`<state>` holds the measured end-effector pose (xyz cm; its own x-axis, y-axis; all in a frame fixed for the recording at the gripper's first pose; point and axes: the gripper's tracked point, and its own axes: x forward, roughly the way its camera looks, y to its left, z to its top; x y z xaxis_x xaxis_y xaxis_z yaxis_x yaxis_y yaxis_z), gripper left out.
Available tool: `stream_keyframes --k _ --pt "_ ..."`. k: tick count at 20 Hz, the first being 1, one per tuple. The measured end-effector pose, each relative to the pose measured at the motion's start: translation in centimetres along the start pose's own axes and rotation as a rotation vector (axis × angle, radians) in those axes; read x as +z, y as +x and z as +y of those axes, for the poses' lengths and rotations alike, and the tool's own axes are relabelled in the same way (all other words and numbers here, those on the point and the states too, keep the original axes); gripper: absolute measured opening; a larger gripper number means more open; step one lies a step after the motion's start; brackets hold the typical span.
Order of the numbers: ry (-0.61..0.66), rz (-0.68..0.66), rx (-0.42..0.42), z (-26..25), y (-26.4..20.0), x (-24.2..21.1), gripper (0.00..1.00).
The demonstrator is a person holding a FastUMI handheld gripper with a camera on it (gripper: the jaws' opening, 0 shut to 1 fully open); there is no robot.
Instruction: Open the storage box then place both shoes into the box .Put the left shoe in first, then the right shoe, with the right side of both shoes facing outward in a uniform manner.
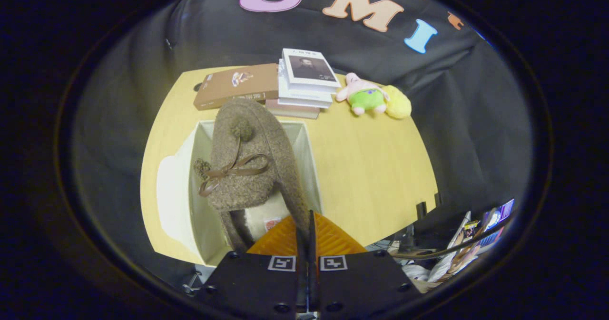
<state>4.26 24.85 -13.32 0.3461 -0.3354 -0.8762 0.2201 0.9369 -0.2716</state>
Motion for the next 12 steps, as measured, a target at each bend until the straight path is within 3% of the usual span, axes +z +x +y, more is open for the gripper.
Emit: stream_keyframes --k 5,12 --pt "0.004 0.058 0.008 0.8 4.3 -1.0 0.05" --pt "-0.096 0.128 -0.041 0.8 9.0 -2.7 0.05"
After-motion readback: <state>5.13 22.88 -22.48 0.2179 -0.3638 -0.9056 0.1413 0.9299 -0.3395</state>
